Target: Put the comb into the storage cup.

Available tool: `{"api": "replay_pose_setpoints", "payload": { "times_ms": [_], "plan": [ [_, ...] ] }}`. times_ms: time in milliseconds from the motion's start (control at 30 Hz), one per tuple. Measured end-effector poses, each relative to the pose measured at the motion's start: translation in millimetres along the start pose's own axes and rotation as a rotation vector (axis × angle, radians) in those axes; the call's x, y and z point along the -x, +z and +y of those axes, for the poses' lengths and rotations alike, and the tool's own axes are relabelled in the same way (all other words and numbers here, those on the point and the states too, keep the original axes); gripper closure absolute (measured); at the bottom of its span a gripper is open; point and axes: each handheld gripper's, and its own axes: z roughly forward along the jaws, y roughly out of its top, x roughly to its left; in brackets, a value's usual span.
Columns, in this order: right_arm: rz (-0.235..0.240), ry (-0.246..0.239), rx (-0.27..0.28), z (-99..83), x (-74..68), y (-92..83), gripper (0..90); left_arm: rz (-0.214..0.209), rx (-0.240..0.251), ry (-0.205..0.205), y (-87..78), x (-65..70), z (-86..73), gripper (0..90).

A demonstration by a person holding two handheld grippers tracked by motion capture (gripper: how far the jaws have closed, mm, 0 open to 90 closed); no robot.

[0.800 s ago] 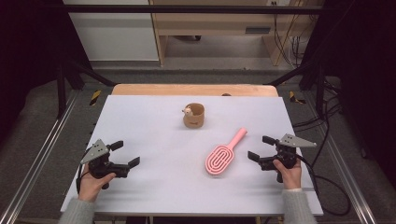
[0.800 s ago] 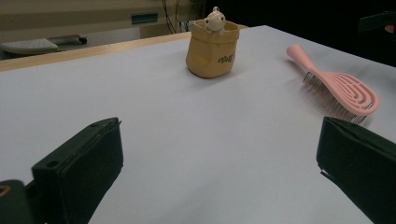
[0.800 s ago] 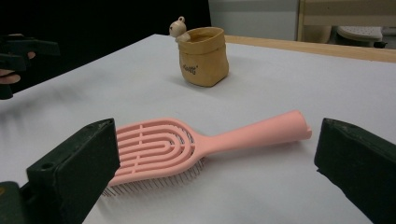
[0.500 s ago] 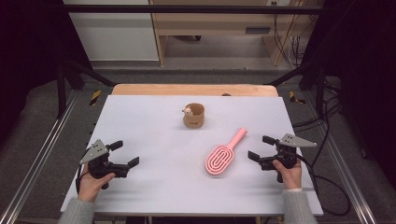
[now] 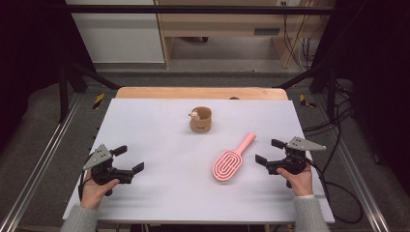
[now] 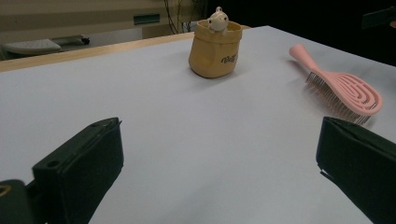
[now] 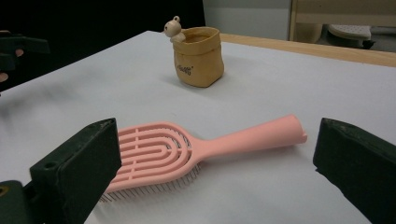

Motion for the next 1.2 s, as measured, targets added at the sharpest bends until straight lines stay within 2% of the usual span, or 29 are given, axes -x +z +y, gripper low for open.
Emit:
{"api": "replay_pose_setpoints", "payload": {
  "times_ms": [333, 567, 767, 1100, 1200],
  "plan": [
    [-0.022, -0.014, -0.022, 8.7, -5.7, 6.9, 3.3, 0.004, -0.002, 0.005, 0.4, 0.0, 0.0, 0.6],
    [-0.055, -0.031, -0.063, 12.7, -7.2, 17.2, 6.4, 0.007, -0.003, 0.004, 0.8, -0.2, -0.4, 0.7],
    [-0.06, -0.034, -0.091, 16.3, -8.9, 26.4, 12.2, 0.01, -0.005, 0.003, 1.1, -0.4, -0.7, 0.8],
    [-0.067, -0.017, -0.101, 20.3, -7.5, 39.8, 21.2, 0.013, -0.007, 0.002, 1.7, -0.5, -1.3, 0.8],
    [-0.073, -0.014, -0.104, 22.2, -7.1, 45.5, 26.2, 0.014, -0.009, 0.003, 2.0, -0.5, -1.5, 0.9]
  ]
}}
